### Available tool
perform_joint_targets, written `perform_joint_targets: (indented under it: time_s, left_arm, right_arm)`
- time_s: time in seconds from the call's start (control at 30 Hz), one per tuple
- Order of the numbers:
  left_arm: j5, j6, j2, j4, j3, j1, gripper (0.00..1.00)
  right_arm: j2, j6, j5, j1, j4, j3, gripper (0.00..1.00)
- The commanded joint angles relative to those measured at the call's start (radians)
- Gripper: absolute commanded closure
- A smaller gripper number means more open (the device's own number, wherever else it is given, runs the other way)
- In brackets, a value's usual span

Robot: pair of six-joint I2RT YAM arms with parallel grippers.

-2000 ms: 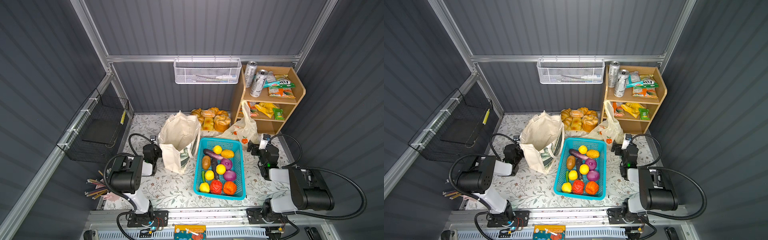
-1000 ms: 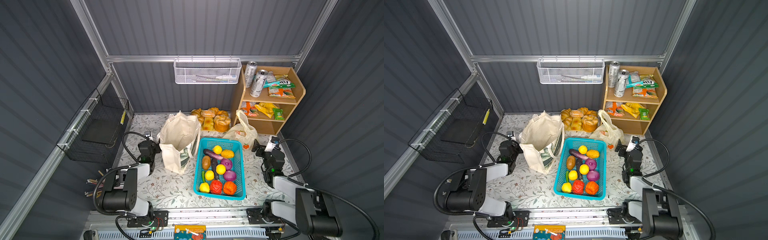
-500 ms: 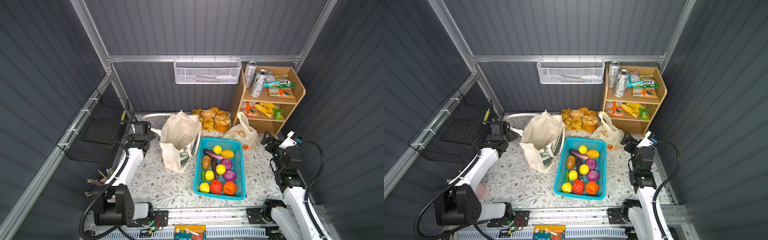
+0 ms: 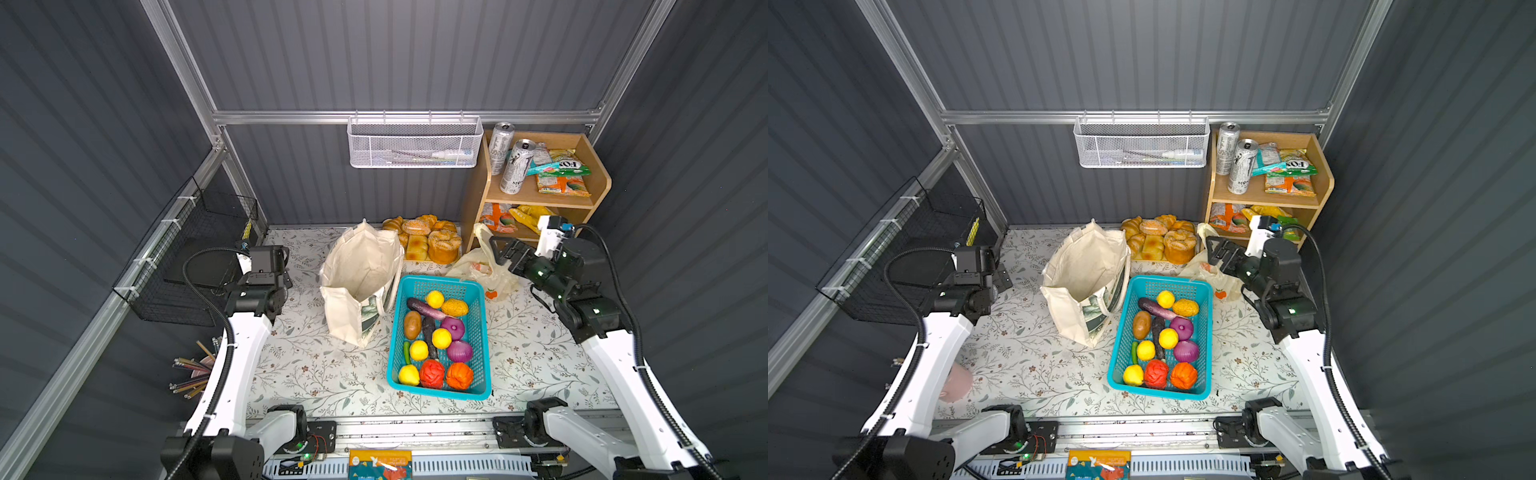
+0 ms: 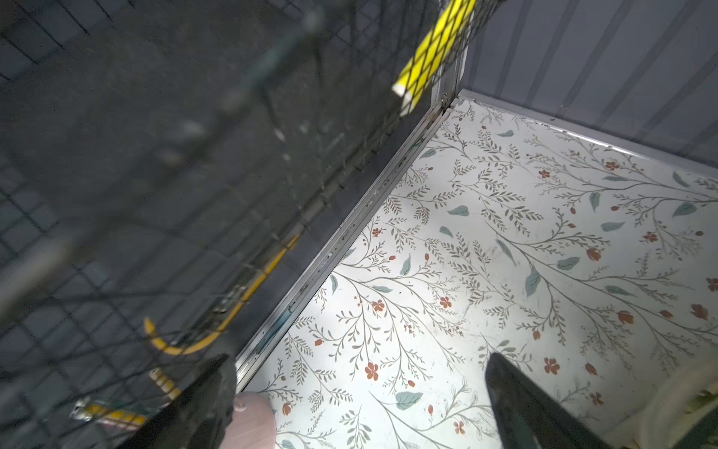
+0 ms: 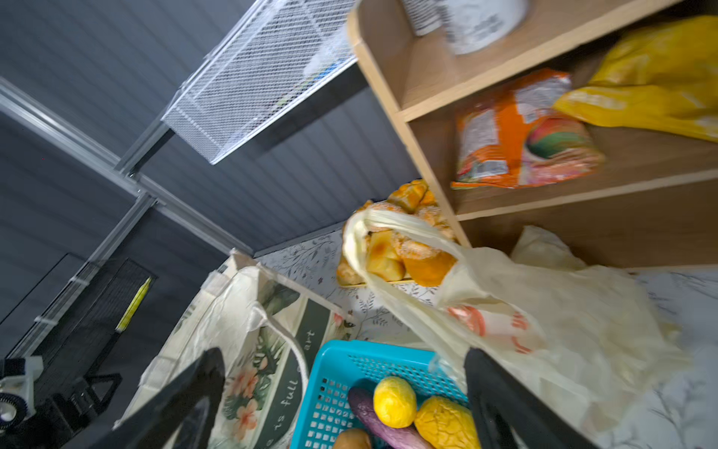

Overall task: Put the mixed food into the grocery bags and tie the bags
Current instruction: 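Grasp the cream tote handle with left gripper while right reaches over bag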

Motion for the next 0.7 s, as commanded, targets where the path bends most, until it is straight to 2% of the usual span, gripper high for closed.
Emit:
perform_joint_targets:
  time_s: [0.0, 0.17, 0.2, 0.33, 0.43, 0.67]
  left_arm:
    - [0.127, 0.062, 0.022, -0.013, 0.101, -0.002, 0.00]
    - [0.426, 0.074, 0.245, -0.065, 0.421, -0.033, 0.00]
    - [0.454, 0.089, 0.301, -0.087, 0.492, -0.062, 0.00]
    - [0.450, 0.161, 0.505, -0.205, 0.714, -0.194, 0.00]
    - [0.441, 0.177, 0.581, -0.244, 0.756, -0.212, 0.00]
    - [0.416, 0.211, 0.592, -0.211, 0.655, -0.215, 0.00]
  right_arm:
    - [0.079, -0.023, 0.009, 0.083, -0.116, 0.105, 0.06]
    - [0.311, -0.060, 0.006, 0.227, -0.262, 0.356, 0.11]
    - [0.355, -0.070, 0.008, 0.252, -0.298, 0.413, 0.12]
    - [0.516, -0.094, 0.019, 0.345, -0.423, 0.616, 0.19]
    - [0.634, -0.112, 0.033, 0.397, -0.508, 0.750, 0.23]
    - [0.819, -0.100, 0.012, 0.465, -0.574, 0.909, 0.30]
